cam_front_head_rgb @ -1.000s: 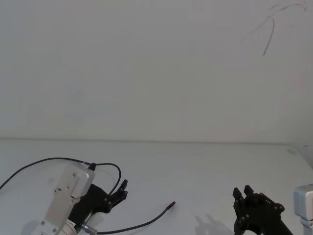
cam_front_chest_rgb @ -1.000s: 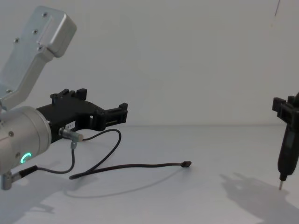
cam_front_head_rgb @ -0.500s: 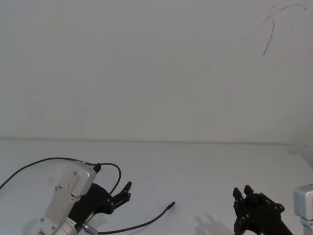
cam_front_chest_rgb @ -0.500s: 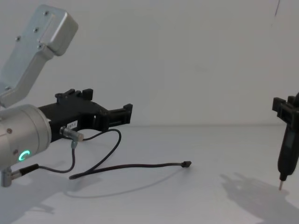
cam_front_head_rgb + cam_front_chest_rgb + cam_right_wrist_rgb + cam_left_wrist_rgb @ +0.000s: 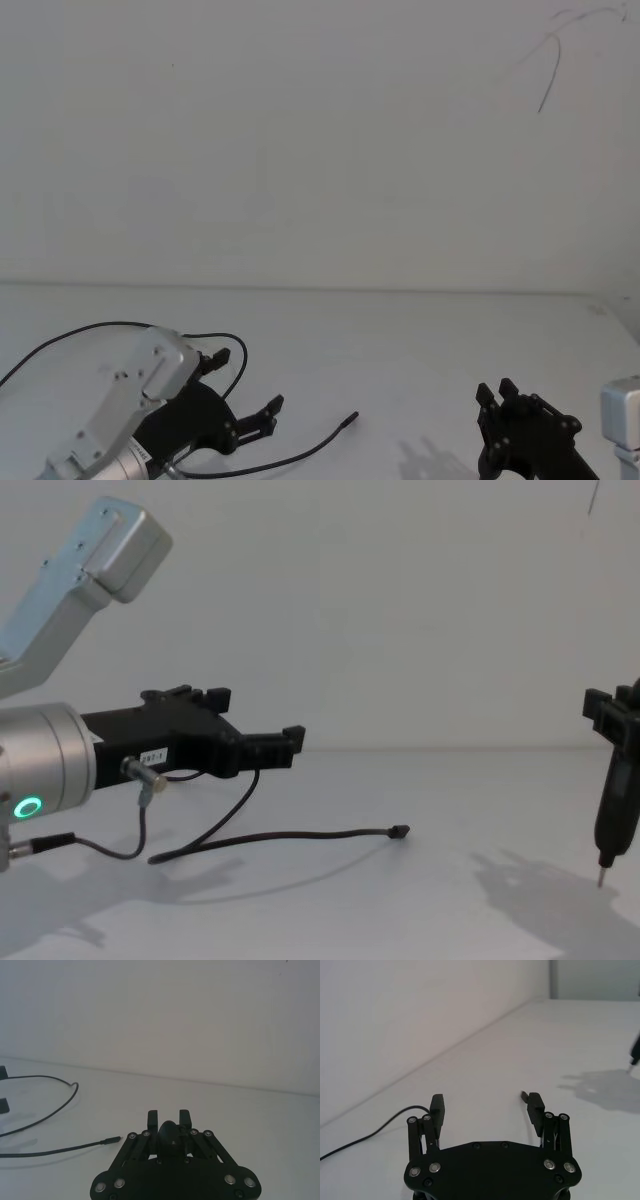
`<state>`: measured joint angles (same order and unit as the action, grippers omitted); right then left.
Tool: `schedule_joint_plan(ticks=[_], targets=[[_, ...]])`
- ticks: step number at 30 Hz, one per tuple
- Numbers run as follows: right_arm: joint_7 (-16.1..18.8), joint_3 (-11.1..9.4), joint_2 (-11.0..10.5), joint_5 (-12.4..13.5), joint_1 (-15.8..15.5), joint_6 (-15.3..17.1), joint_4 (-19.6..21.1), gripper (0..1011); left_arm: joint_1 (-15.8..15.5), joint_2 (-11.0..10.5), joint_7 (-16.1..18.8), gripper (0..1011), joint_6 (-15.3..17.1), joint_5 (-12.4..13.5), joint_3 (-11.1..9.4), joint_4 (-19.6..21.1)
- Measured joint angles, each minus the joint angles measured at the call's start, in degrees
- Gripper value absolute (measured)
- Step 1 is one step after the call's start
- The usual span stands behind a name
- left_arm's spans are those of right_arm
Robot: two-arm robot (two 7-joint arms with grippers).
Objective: Pick up the data cable with the one hand.
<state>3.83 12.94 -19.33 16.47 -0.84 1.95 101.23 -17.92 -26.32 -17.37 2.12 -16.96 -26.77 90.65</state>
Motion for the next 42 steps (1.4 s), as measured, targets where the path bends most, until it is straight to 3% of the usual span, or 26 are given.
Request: schedule_joint_plan(ticks=[18,22,30,39,42], targets=[[0.0,0.0,0.0,0.0,0.0,0.0,0.0,251,-5.5,-5.3,-19.0,1001,2.6,-4.1,-3.4,-4.3],[0.0,0.0,0.0,0.0,0.0,0.0,0.0,251,-6.5,-5.8,-21.6,1001,2.8,-4.5,-4.2,-5.3],[0.0,0.0,0.0,0.0,0.0,0.0,0.0,251,-7.9,-6.0,-23.9,1001,3.0,-4.7,-5.8,-7.3],[0.0,0.0,0.0,0.0,0.0,0.0,0.0,251,-8.4,-5.2,-23.4,1001,3.2,-4.4,-6.7,-8.4],[0.0,0.0,0.0,0.0,0.0,0.0,0.0,251,-8.5,-4.8,-22.6,955,3.3,-4.0,-7.0,-8.6]])
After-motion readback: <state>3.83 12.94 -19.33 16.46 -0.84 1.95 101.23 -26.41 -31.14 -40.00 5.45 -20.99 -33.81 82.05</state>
